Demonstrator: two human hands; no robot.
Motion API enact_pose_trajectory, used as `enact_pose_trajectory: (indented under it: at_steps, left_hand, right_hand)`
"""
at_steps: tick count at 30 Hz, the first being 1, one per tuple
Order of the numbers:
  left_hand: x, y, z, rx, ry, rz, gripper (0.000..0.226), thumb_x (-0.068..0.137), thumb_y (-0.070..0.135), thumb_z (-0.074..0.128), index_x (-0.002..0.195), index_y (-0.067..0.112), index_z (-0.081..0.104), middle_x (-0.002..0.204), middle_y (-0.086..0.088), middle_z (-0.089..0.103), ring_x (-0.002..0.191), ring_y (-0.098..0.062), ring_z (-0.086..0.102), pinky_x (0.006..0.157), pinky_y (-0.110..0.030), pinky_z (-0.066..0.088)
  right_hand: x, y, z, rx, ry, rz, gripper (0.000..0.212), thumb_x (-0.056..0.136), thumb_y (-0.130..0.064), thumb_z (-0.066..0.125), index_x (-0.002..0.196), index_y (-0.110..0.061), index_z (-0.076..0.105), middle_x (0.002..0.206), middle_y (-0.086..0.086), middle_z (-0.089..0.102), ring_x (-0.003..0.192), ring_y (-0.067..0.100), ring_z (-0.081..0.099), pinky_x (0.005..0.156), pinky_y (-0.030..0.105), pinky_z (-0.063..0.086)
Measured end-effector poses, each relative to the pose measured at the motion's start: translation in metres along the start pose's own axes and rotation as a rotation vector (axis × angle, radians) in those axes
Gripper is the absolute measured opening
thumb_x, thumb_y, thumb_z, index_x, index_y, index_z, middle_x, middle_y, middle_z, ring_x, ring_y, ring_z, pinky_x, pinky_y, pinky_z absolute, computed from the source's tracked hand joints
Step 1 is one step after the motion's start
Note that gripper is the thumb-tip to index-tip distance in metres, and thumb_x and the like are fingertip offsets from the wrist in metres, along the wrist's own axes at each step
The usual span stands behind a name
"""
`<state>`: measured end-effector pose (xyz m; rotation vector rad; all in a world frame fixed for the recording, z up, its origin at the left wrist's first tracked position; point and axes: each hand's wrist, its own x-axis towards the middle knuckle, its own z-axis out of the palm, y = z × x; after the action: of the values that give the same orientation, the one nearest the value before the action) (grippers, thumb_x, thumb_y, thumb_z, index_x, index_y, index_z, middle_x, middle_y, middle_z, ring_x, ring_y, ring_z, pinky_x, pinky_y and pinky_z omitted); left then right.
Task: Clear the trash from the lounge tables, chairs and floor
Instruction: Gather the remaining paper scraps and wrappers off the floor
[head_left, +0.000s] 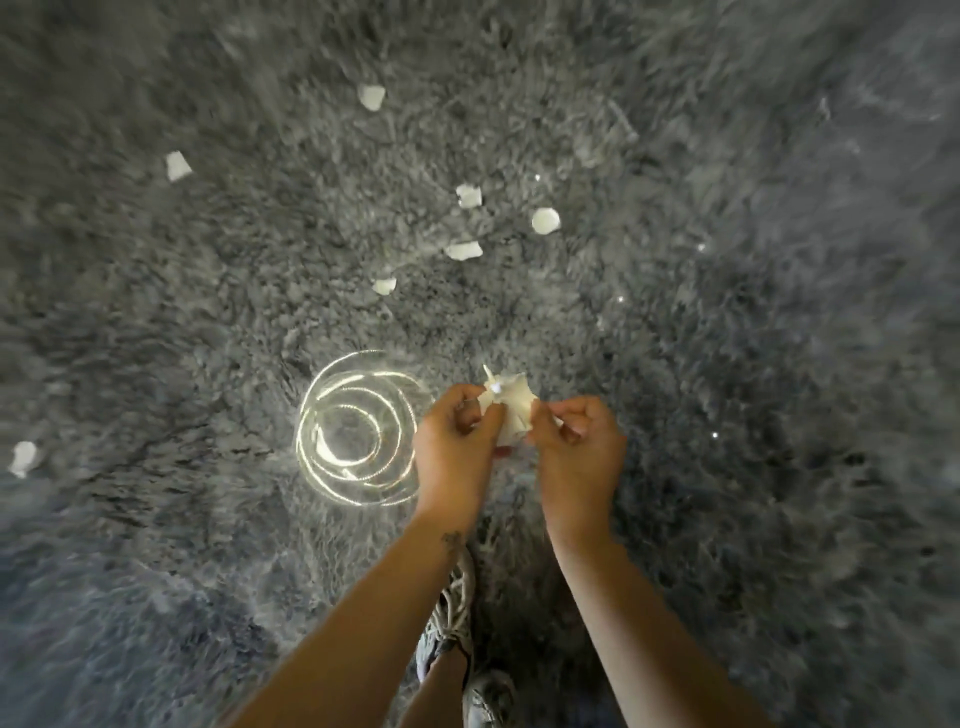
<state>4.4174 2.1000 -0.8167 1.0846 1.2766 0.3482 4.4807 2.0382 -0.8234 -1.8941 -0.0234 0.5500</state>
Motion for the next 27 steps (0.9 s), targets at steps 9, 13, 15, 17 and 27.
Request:
enact_pose_trajectory:
  at_steps: [9,13,15,17,27]
  left_hand:
    - [0.052,0.085,0.051,-0.094,0.129,-0.048,0.025,0.083,0.024,0.070,0.083,0.002,0.058,0.068,-0.017,0.061,0.067,-0.029,0.064,0.060,-0.045,0.059]
    - [0.102,0.091,0.086,-0.072,0.255,-0.082,0.017,0.088,0.021,0.063,0.092,0.005,0.061,0.079,-0.016,0.069,0.073,-0.029,0.069,0.053,-0.038,0.058]
    - [0.129,0.092,0.103,-0.052,0.330,-0.099,0.020,0.088,0.022,0.063,0.100,0.006,0.061,0.081,-0.013,0.069,0.074,-0.026,0.068,0.047,-0.028,0.053]
    - [0.158,0.090,0.120,-0.057,0.414,-0.144,0.030,0.089,0.023,0.063,0.112,0.004,0.059,0.086,-0.012,0.068,0.076,-0.022,0.066,0.046,-0.022,0.050]
    - [0.281,0.038,0.120,-0.057,0.568,-0.097,0.037,0.091,0.024,0.060,0.119,0.001,0.057,0.073,0.003,0.069,0.063,-0.008,0.065,0.047,-0.019,0.048]
  right_hand:
    - [0.089,-0.077,0.022,-0.129,-0.163,-0.058,0.025,0.081,-0.015,0.070,0.066,-0.022,0.050,0.062,-0.005,0.056,0.054,0.003,0.050,0.052,0.014,0.041]
    - [0.151,-0.076,0.029,-0.197,-0.358,-0.103,0.026,0.079,-0.011,0.070,0.066,-0.025,0.053,0.064,-0.009,0.058,0.058,-0.001,0.053,0.055,0.010,0.041]
    - [0.196,-0.074,0.033,-0.216,-0.461,-0.112,0.018,0.081,-0.011,0.069,0.071,-0.020,0.056,0.067,-0.008,0.059,0.060,0.001,0.053,0.058,0.012,0.042]
    - [0.250,-0.068,0.035,-0.265,-0.533,-0.120,0.012,0.083,-0.013,0.067,0.076,-0.015,0.058,0.068,-0.008,0.059,0.061,0.001,0.053,0.059,0.011,0.042]
    - [0.459,0.014,0.091,-0.899,-0.694,-0.283,0.019,0.082,-0.016,0.066,0.100,-0.011,0.061,0.095,0.008,0.066,0.080,0.022,0.061,0.070,0.035,0.046]
